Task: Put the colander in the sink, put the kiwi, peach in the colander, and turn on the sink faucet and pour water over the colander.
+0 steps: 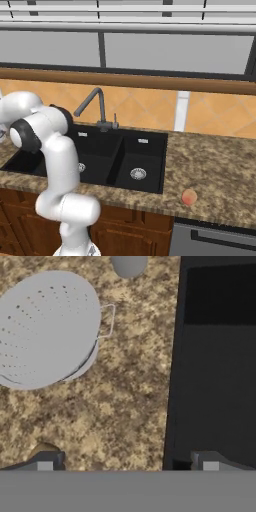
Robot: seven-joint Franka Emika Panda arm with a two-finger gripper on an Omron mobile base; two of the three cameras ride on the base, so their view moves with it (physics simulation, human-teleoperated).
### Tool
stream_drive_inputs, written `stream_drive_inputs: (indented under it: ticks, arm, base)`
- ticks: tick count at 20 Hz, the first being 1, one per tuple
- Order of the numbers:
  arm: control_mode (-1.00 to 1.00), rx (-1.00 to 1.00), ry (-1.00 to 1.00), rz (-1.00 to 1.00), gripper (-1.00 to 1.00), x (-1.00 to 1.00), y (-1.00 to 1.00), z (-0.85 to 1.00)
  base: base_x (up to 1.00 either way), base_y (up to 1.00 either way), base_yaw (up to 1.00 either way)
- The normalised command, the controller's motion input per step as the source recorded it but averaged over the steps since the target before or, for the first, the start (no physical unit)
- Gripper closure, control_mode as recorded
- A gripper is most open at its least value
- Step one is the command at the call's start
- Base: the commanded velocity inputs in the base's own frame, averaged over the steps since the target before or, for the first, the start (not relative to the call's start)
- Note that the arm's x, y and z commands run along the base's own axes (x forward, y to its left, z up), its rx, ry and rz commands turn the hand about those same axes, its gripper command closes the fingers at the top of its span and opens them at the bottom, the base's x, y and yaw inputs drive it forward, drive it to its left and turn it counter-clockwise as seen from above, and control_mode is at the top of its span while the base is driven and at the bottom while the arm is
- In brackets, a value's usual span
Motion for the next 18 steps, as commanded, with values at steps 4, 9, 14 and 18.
stream_drive_inputs:
  ticks: [4,9,14,18]
  arm:
    - [-1.00,0.00,0.00,0.00,-1.00,0.10,0.00,-0.06]
    - [-1.00,0.00,0.00,0.00,-1.00,0.16,0.00,-0.31]
    - [-1.00,0.00,0.00,0.00,-1.00,0.26,0.02,-0.11]
    - [-1.00,0.00,0.00,0.00,-1.00,0.26,0.01,-0.17]
  base:
    - [0.00,0.00,0.00]
    - [0.00,0.00,0.00]
    - [0.00,0.00,0.00]
    - [0.00,0.00,0.00]
